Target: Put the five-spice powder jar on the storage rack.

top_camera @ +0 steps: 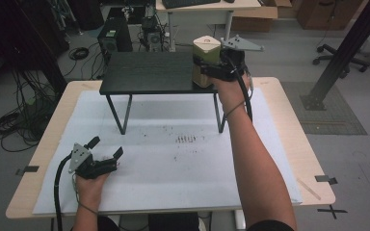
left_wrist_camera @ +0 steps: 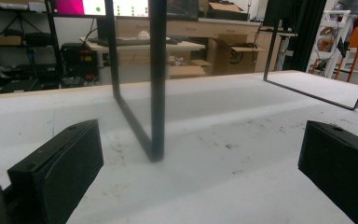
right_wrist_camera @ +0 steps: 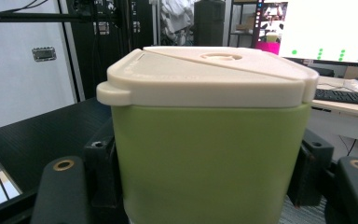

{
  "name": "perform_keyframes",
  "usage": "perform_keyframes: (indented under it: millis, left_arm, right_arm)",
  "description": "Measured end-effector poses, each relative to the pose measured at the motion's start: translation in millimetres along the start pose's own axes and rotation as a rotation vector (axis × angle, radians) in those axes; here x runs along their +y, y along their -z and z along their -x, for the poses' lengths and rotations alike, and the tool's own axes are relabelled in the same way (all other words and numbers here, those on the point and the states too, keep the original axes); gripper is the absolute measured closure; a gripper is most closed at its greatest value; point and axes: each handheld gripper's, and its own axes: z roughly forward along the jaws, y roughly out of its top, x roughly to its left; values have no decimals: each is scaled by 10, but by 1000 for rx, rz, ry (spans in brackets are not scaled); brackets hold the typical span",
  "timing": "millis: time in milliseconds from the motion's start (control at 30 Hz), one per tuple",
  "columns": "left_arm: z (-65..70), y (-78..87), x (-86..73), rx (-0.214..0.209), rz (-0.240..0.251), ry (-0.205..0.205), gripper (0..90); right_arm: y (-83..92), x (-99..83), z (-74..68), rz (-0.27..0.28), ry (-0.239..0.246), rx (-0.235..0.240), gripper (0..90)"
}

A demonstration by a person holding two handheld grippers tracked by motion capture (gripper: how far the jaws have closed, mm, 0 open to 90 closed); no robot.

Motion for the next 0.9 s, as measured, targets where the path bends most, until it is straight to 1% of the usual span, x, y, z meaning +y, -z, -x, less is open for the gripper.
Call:
perform_keyframes:
  millis: [233, 333, 567, 767, 900]
  left_arm:
    - [-3, 2, 0, 1, 1, 1, 2]
    - [-3, 0, 0, 2, 1, 1, 2]
    - [-1, 0, 0, 1, 1, 0, 2]
    - [-2, 2, 0, 1, 1, 0, 2]
    - [-2, 2, 0, 1, 1, 1, 2]
  right_arm:
    - [2, -4, 6, 2, -2, 5, 290]
    - [6, 1, 2, 18, -16, 6, 278]
    - [10, 1, -3, 17, -13, 6, 263]
    - [-3, -8, -14, 10, -14, -10, 222]
    - [-12, -9, -20, 12, -13, -13, 211]
